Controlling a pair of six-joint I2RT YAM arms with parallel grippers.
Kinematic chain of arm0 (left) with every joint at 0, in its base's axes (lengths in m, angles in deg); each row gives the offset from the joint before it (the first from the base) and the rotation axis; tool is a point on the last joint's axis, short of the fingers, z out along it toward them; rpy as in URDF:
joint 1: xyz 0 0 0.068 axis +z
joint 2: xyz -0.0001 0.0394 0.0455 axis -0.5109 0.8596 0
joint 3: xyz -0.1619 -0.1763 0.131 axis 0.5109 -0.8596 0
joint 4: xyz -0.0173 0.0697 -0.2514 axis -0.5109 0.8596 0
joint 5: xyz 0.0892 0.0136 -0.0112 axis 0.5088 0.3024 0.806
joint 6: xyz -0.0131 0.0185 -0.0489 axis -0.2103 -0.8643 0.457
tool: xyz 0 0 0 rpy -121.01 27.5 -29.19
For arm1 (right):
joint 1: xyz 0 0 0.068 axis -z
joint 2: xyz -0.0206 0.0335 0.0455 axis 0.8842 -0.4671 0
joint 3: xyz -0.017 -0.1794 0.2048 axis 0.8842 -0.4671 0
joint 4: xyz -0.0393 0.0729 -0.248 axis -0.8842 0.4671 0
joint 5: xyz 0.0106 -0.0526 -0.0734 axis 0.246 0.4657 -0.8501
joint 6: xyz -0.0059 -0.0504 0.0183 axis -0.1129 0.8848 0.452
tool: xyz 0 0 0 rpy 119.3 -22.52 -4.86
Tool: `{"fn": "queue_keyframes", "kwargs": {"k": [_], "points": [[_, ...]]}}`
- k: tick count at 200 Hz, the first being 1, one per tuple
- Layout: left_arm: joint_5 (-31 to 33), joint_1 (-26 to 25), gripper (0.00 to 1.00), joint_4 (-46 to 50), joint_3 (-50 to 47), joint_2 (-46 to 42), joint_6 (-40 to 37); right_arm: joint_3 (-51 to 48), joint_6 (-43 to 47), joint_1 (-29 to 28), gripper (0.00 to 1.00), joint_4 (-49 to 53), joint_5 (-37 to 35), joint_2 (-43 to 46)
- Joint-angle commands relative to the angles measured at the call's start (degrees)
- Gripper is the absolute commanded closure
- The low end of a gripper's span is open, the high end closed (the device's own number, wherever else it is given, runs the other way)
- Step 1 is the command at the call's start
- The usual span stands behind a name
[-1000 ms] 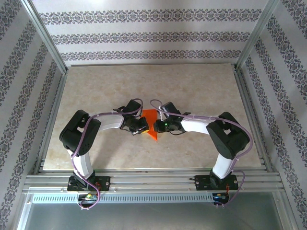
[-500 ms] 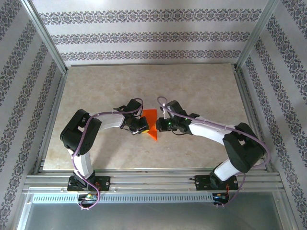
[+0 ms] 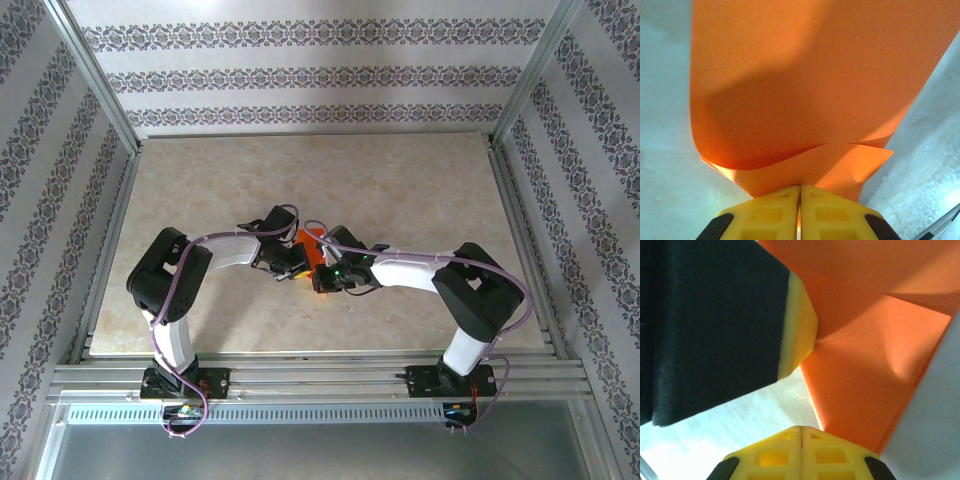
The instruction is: Fold a paper plane with a square sheet of paper (pick it up from the middle)
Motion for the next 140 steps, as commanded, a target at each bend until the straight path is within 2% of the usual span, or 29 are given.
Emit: {"fn": "queue_keyframes", "kwargs": {"k": [1, 140], "points": [[5.8, -0.1, 0.9, 6.0, -1.1, 4.3, 1.0, 1.7, -0.6, -0.5, 0.94, 2.0, -1.4, -0.8], [5.9, -0.1, 0.9, 6.8, -0.9, 4.8, 0.5, 1.7, 0.0, 0.2, 0.94, 5.3, -4.8, -2.0]]}}
